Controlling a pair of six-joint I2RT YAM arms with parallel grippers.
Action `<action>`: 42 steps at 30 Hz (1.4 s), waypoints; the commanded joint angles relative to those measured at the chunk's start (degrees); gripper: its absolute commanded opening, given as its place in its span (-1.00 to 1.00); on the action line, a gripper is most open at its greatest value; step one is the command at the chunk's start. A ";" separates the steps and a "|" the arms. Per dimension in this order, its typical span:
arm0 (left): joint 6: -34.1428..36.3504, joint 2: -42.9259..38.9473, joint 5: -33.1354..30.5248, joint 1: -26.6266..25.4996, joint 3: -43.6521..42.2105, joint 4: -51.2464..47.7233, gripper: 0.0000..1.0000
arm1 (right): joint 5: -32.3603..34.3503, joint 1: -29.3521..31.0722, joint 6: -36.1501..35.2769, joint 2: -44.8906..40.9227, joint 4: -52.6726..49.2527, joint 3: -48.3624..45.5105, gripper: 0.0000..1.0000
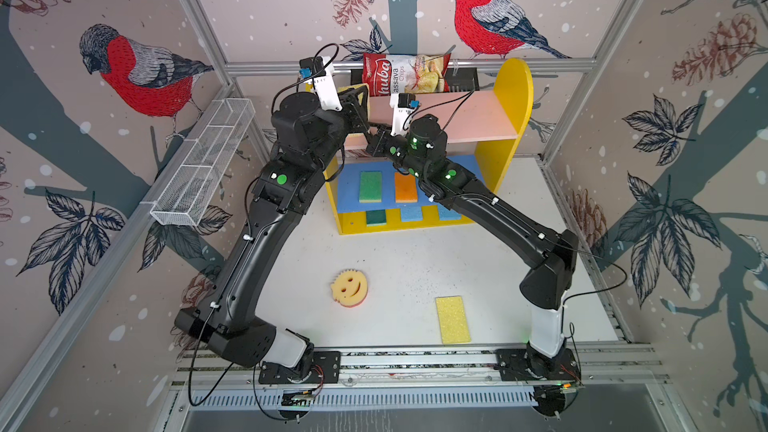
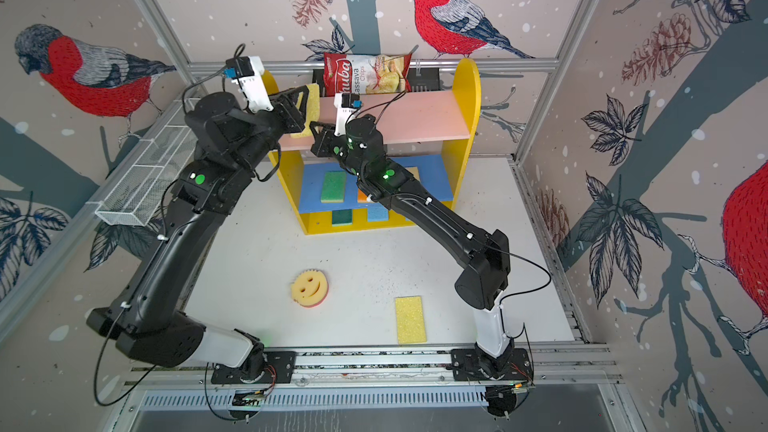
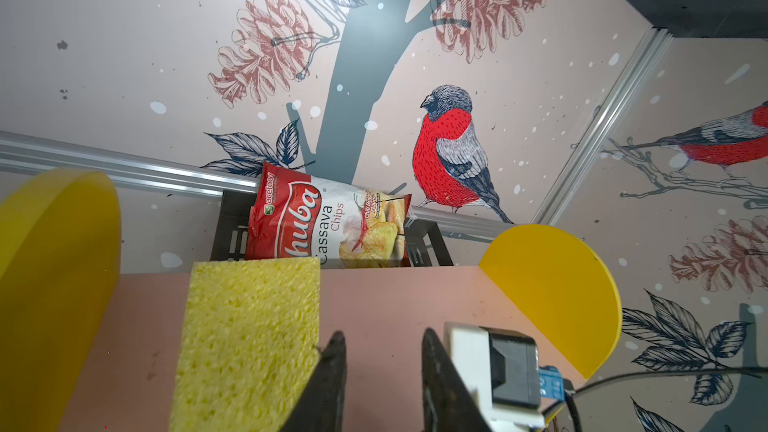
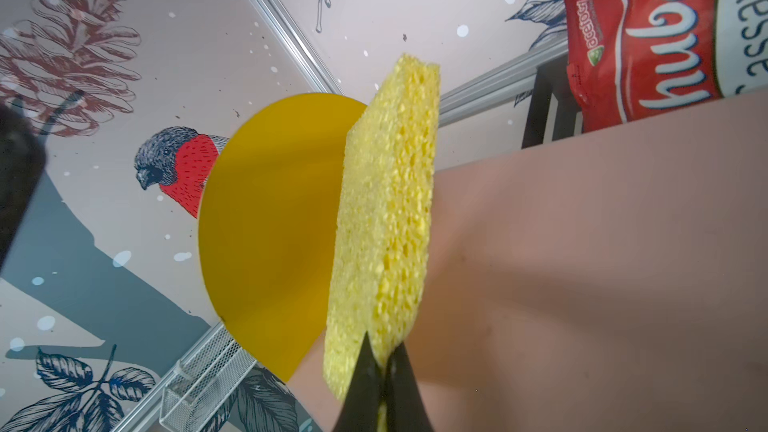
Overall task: Place and organize the cleaning sponges onto the shelf
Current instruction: 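Lower the sponge flat onto the pink shelf and open the right gripper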
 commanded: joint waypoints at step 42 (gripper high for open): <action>3.27 4.58 -14.40 0.10 -4.08 -3.03 -0.90 | 1.05 -1.70 0.00 1.27 -4.40 0.35 -0.66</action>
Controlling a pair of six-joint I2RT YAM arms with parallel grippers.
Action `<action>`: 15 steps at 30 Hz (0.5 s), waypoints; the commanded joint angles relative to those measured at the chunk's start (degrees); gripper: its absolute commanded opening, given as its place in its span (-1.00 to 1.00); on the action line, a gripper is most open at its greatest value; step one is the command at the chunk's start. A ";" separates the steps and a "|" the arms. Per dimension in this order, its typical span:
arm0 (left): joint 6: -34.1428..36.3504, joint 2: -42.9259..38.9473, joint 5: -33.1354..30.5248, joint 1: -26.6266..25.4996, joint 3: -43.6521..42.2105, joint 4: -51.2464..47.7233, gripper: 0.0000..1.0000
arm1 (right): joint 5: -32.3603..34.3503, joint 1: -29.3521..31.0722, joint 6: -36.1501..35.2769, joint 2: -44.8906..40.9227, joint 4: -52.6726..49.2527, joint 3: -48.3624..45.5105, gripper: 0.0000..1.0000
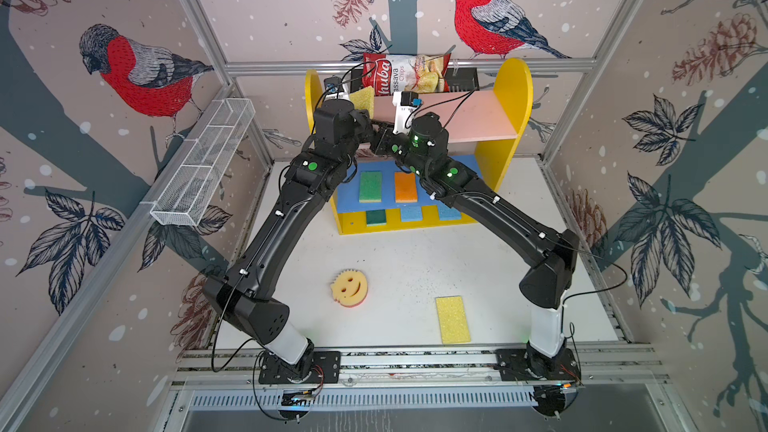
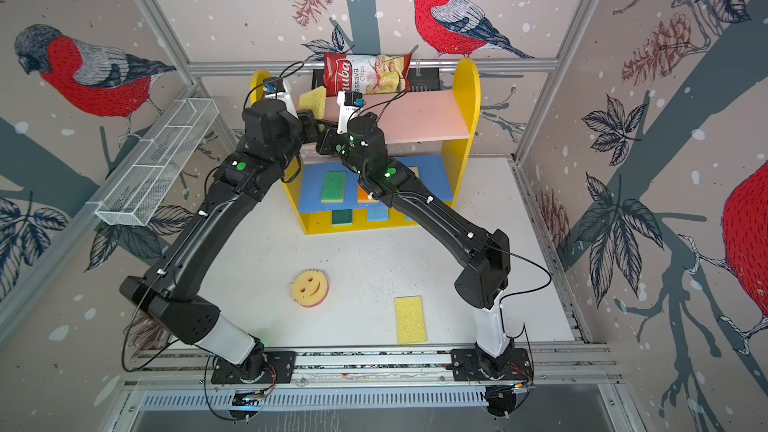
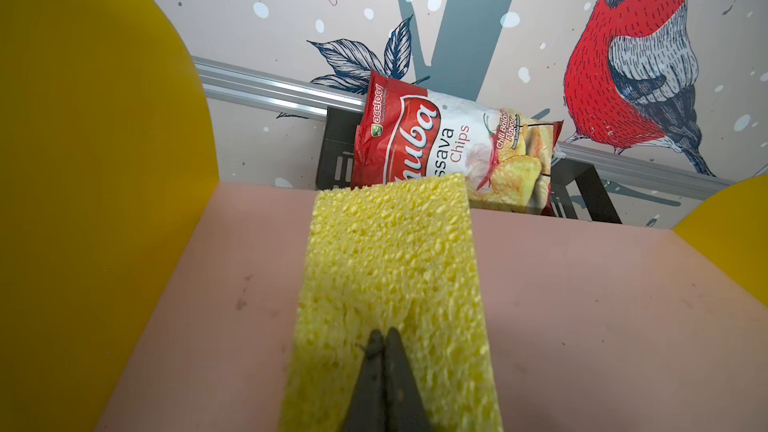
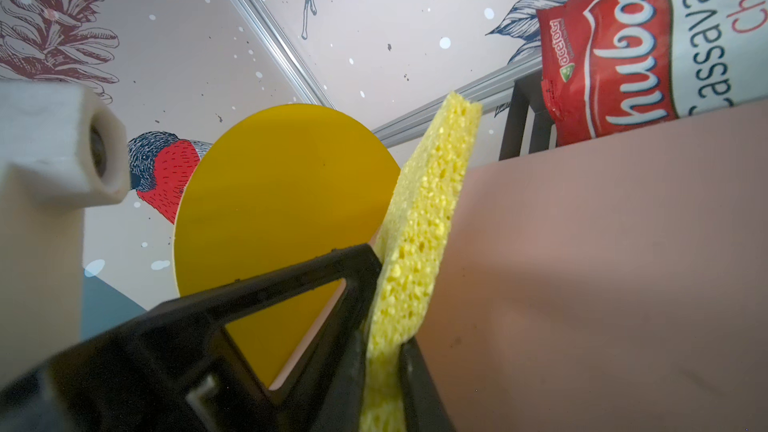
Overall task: Place and organize the cleaning sponges onto the shelf
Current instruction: 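Lower the sponge flat onto the pink shelf and open the right gripper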
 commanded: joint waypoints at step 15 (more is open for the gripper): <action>-1.62 0.23 4.25 1.84 -1.33 -0.09 -0.90 | 2.02 -1.07 1.36 0.60 -4.37 -1.06 -0.18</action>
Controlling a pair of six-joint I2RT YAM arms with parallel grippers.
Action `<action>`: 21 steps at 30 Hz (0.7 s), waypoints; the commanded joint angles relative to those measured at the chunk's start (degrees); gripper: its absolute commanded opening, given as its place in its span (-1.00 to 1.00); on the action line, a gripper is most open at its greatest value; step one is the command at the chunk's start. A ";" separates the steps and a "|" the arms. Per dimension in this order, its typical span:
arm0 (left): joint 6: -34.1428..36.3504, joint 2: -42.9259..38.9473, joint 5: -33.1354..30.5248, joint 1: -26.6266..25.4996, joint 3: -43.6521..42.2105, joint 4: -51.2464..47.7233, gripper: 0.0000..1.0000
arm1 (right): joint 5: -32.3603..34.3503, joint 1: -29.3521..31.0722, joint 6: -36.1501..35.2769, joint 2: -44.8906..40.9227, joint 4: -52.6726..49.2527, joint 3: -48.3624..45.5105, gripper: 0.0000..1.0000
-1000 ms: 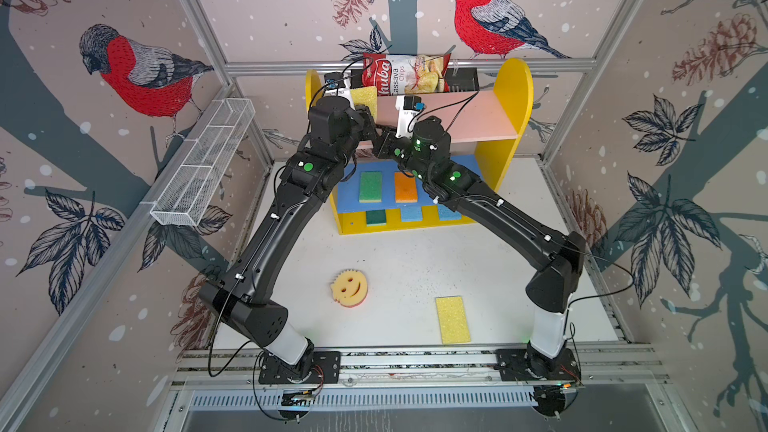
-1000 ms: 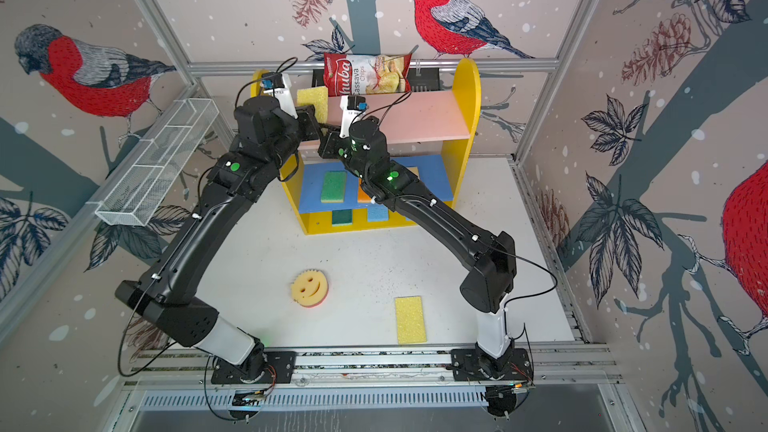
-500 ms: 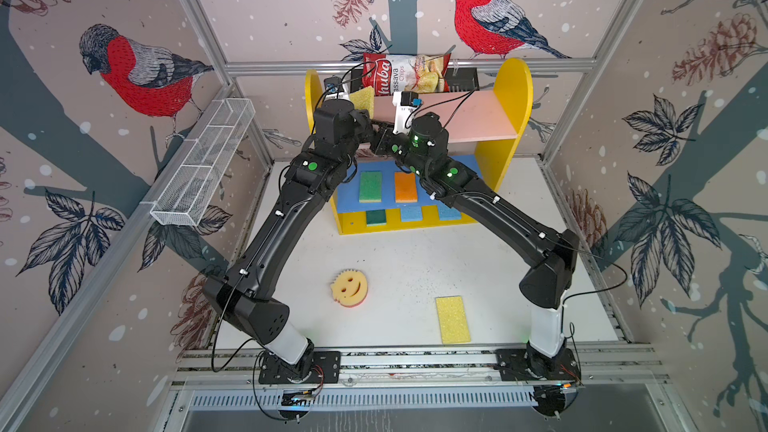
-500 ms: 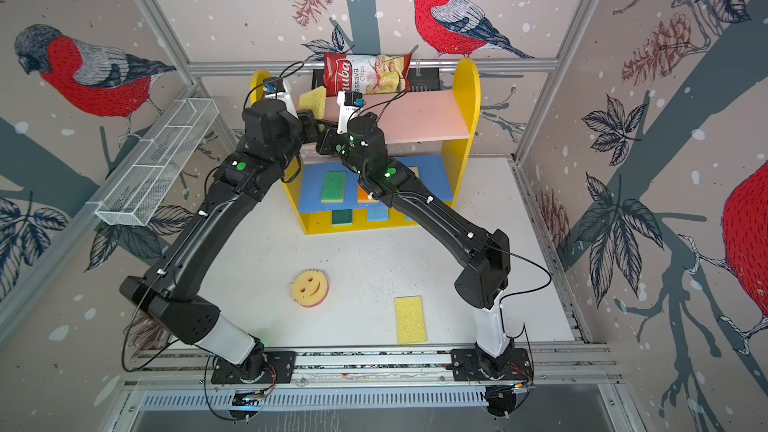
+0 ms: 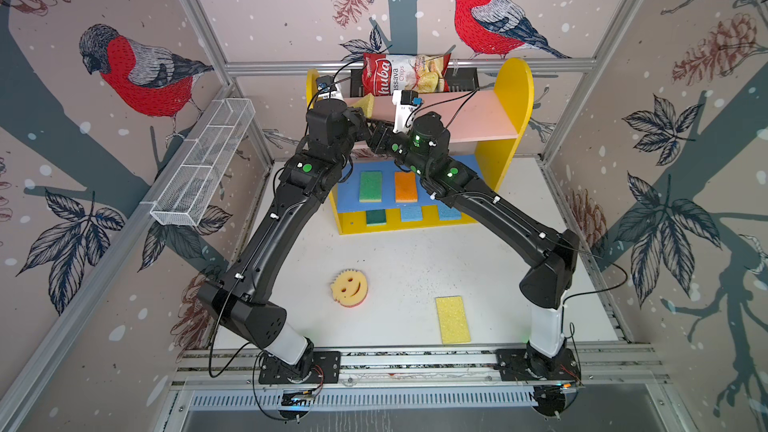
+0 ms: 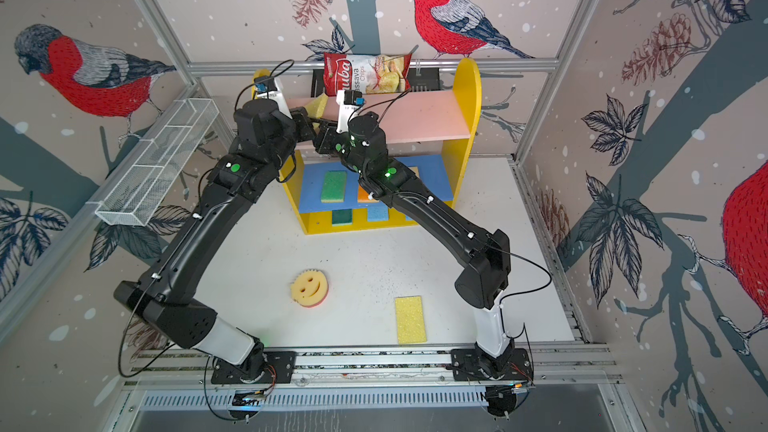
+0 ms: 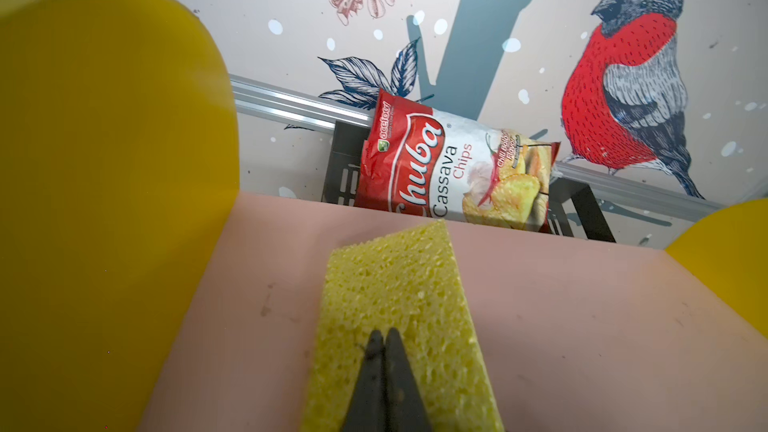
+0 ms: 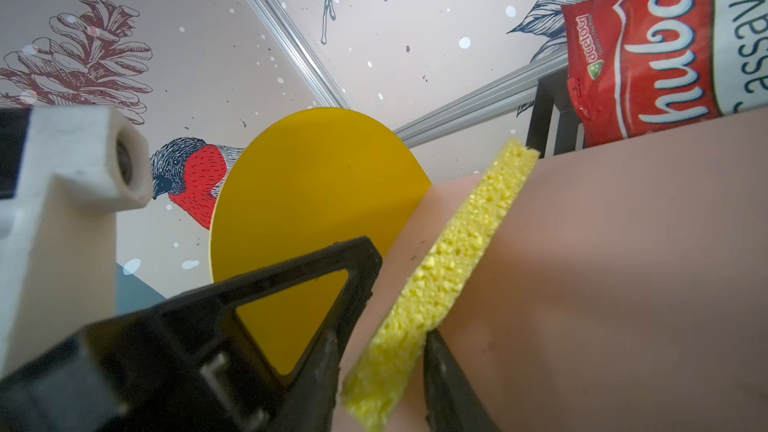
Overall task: Place and organize the cleaning sponges onto the shelf
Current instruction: 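Lower the sponge flat onto the pink shelf and open the right gripper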
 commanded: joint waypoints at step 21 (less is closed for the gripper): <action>-1.30 -1.47 3.79 0.93 -0.67 -1.28 -0.91 | 4.40 -2.83 0.72 -5.35 -2.83 -8.67 0.63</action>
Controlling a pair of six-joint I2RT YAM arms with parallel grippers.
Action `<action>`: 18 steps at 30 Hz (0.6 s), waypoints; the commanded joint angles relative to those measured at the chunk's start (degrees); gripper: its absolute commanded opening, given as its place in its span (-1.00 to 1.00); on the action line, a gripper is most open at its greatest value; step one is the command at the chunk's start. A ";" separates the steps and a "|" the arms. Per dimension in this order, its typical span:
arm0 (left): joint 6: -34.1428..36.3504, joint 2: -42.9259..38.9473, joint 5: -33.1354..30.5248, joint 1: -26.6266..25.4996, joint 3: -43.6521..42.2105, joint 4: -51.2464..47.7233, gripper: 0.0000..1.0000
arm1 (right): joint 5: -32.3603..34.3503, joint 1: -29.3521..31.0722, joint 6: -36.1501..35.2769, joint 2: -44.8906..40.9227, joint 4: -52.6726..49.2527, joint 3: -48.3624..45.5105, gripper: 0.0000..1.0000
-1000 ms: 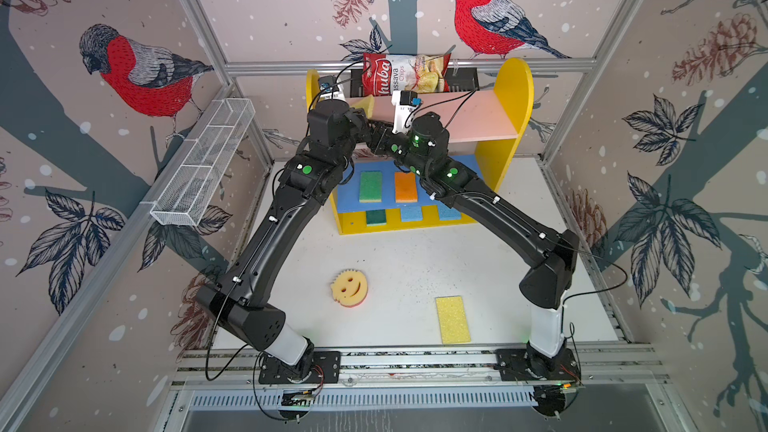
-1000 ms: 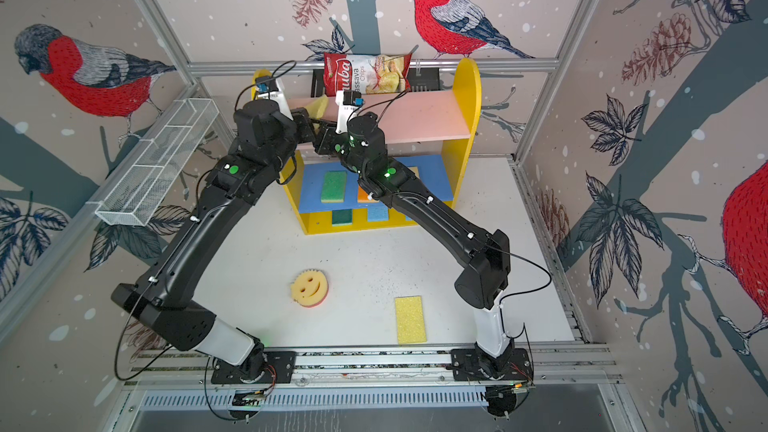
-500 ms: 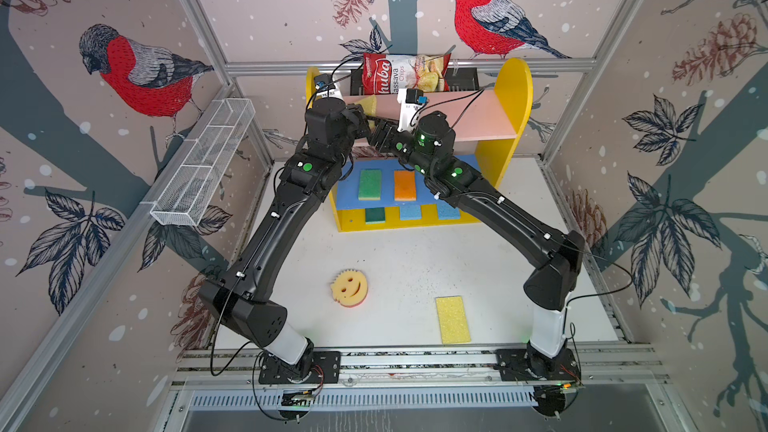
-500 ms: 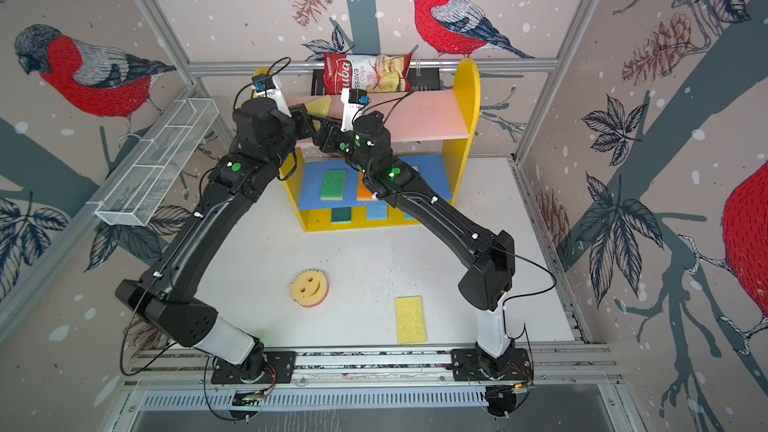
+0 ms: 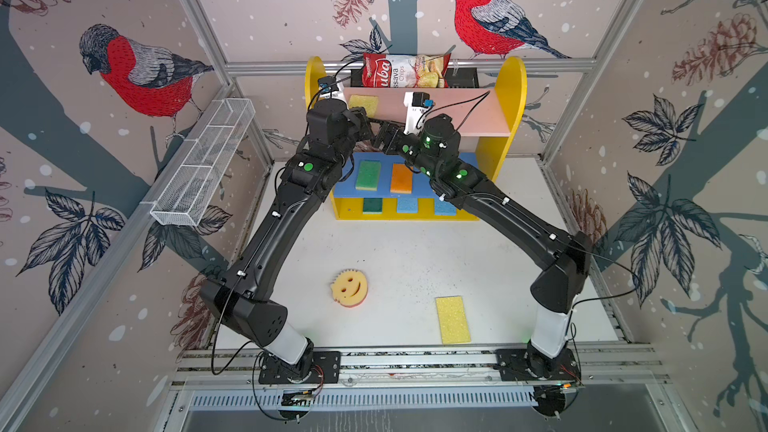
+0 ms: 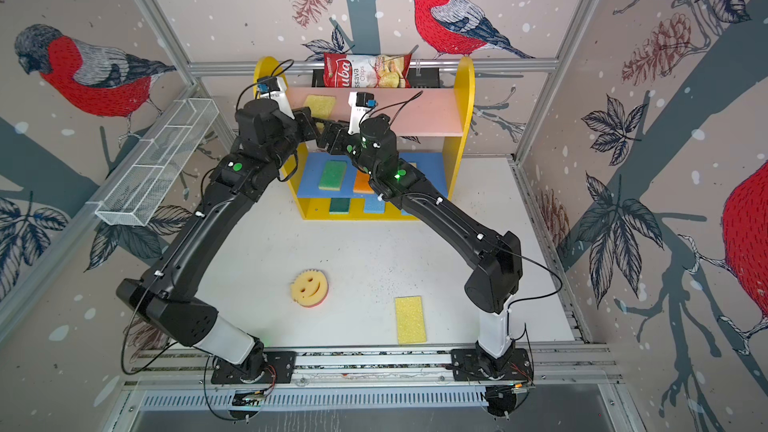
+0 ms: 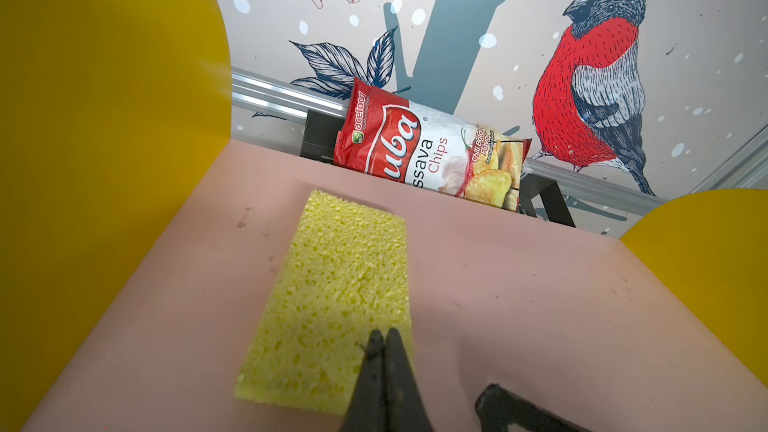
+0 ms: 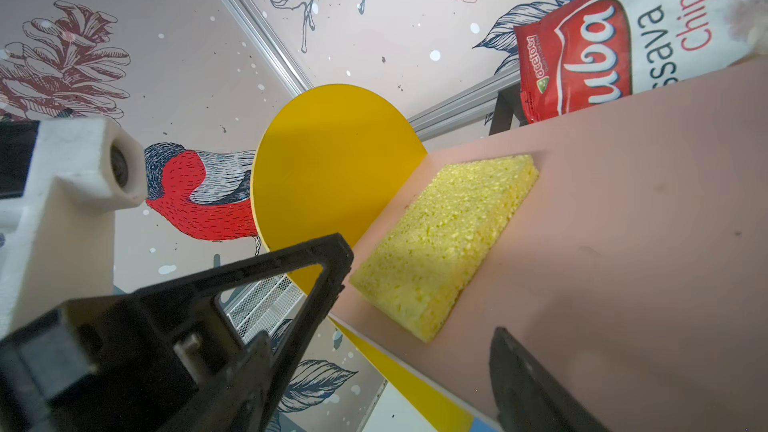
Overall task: Place and organize the cleaning sponges onto the shelf
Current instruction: 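Lower the sponge flat onto the pink shelf and open the right gripper, then withdraw both grippers from the pink shelf toward the robot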
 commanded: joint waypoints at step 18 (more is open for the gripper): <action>0.51 -12.78 -3.77 4.20 -10.51 4.87 -0.21 | 6.54 -1.88 -2.19 -12.32 0.29 -13.09 0.04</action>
